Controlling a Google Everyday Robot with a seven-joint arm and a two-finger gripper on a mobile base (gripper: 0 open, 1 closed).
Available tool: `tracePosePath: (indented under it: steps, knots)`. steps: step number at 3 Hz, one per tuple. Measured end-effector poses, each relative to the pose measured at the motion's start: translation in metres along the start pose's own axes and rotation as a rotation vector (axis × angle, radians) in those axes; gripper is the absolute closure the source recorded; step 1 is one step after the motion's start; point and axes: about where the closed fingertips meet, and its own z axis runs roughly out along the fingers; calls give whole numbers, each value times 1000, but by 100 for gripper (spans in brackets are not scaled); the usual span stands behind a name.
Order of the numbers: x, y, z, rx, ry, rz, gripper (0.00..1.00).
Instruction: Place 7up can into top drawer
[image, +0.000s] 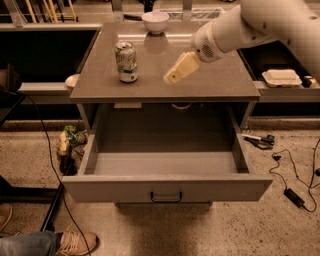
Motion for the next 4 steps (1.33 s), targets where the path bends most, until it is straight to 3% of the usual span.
tracePosePath:
  steps: [2, 3, 4]
  knots:
    - [-33, -23, 65, 29, -136, 71, 0]
    - [-54, -26, 90, 29, -186, 65, 0]
    - [-54, -26, 90, 29, -186, 65, 0]
